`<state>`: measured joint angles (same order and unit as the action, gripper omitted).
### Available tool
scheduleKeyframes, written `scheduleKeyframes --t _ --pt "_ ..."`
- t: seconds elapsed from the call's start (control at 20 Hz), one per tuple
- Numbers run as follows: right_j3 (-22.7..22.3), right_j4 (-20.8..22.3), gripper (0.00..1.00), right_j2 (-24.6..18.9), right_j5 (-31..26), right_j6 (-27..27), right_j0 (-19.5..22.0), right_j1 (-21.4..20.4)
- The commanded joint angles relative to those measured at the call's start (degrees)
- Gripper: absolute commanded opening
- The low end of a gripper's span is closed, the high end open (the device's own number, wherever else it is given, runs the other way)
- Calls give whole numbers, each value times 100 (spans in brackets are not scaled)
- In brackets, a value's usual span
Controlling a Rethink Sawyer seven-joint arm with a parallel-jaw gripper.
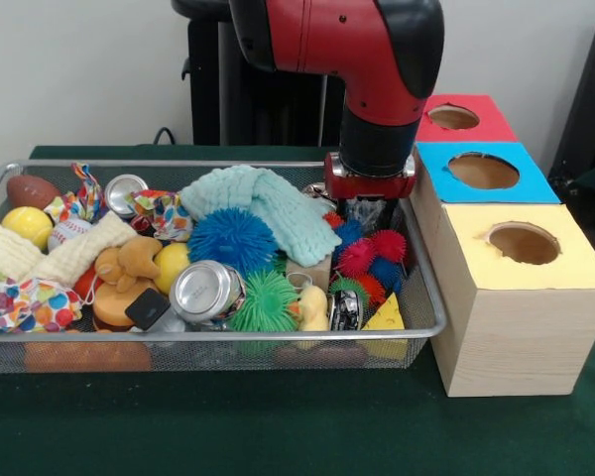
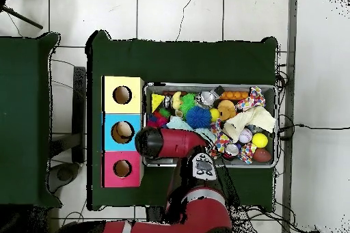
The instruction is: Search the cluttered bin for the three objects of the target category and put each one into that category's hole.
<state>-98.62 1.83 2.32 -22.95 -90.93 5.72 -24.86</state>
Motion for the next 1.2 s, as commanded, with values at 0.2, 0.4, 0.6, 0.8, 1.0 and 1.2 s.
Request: scheduleKeyframes --t 0.2,0.4,0.6,0.8,1.0,1.2 --pt "-17 -120 0 -794 703 -892 64 471" --pt "39 -174 0 -703 414 -908 -22 425" --pt "41 -195 0 -680 408 -940 -33 448" --pt "-56 -234 0 -573 172 -1017 -136 252" --pt "-130 -294 0 -344 -415 -1111 -354 -149" --pt "-186 -328 0 -139 -909 -1153 -536 -481"
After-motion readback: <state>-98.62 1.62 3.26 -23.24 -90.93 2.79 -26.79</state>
